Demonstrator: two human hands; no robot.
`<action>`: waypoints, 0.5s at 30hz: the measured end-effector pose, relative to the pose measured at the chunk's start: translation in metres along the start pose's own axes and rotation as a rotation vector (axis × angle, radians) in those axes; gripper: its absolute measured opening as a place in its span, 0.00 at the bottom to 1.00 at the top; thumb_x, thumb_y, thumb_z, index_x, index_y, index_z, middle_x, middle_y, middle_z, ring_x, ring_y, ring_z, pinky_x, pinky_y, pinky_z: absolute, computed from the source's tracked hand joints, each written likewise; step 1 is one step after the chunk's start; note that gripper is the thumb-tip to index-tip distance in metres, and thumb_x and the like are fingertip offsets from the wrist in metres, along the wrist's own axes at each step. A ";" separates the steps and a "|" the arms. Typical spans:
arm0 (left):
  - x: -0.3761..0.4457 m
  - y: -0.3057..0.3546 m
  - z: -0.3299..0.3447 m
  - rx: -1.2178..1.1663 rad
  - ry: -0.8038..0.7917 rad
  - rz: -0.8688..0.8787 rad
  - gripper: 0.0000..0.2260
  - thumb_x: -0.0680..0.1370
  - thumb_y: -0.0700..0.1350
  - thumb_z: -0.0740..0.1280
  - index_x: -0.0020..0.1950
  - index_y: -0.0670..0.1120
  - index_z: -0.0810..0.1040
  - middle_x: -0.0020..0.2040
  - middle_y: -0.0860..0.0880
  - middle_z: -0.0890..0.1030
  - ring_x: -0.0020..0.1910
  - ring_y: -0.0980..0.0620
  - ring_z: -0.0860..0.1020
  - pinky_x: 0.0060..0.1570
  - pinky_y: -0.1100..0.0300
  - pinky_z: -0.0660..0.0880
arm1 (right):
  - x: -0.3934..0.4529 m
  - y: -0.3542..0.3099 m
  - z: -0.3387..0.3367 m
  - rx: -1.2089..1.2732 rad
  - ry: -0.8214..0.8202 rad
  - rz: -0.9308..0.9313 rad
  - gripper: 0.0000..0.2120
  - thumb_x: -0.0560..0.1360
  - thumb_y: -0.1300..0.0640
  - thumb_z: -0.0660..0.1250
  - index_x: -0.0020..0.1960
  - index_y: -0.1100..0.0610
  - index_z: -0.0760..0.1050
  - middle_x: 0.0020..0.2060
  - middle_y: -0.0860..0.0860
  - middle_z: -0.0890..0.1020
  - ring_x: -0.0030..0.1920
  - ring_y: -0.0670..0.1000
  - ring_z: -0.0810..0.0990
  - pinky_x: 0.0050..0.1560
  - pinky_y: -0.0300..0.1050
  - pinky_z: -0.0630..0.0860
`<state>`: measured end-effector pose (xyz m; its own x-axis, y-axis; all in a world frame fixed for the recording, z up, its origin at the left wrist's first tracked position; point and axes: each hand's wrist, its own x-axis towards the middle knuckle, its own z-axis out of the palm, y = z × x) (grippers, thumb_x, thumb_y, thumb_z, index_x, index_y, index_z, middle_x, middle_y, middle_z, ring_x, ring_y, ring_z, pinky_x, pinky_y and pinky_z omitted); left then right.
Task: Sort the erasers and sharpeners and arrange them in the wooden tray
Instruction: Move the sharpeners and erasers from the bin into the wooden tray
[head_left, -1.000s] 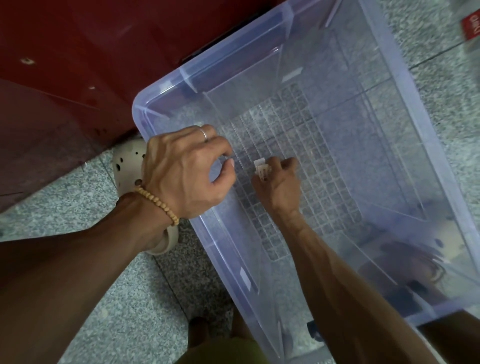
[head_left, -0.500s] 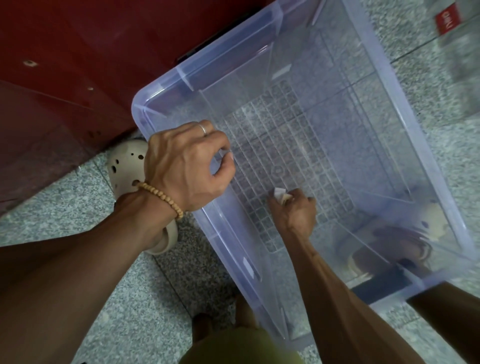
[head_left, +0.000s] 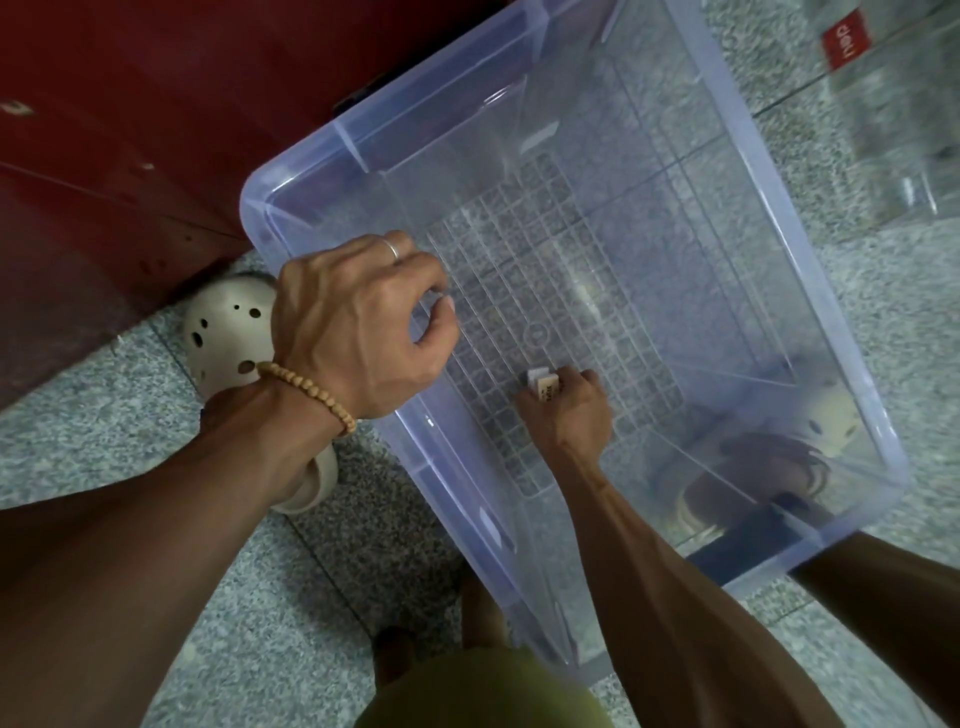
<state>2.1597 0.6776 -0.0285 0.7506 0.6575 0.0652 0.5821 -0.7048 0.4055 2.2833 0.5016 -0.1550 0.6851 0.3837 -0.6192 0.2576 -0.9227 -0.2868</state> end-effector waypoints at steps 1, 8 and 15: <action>0.000 0.000 0.000 -0.003 0.005 0.003 0.07 0.74 0.48 0.66 0.41 0.46 0.82 0.38 0.49 0.80 0.35 0.47 0.79 0.30 0.53 0.74 | -0.001 0.000 -0.001 0.051 0.006 -0.018 0.17 0.71 0.46 0.73 0.53 0.56 0.80 0.51 0.51 0.77 0.42 0.52 0.76 0.41 0.44 0.68; 0.000 0.002 -0.002 0.050 -0.057 -0.029 0.09 0.74 0.51 0.64 0.42 0.49 0.81 0.40 0.51 0.80 0.38 0.49 0.79 0.32 0.56 0.73 | -0.009 -0.038 -0.042 0.390 0.138 -0.204 0.11 0.67 0.56 0.76 0.49 0.55 0.83 0.42 0.47 0.78 0.37 0.43 0.78 0.40 0.36 0.74; 0.012 0.021 -0.033 -0.291 -0.317 -0.160 0.19 0.72 0.48 0.71 0.62 0.54 0.77 0.49 0.58 0.78 0.43 0.56 0.80 0.46 0.54 0.79 | -0.050 -0.100 -0.127 0.786 -0.034 -0.350 0.08 0.69 0.62 0.77 0.43 0.51 0.81 0.34 0.51 0.81 0.31 0.46 0.76 0.33 0.40 0.72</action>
<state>2.1706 0.6797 0.0104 0.7433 0.6059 -0.2835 0.6207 -0.4666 0.6301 2.3097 0.5697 -0.0027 0.6307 0.6536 -0.4183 -0.1050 -0.4623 -0.8805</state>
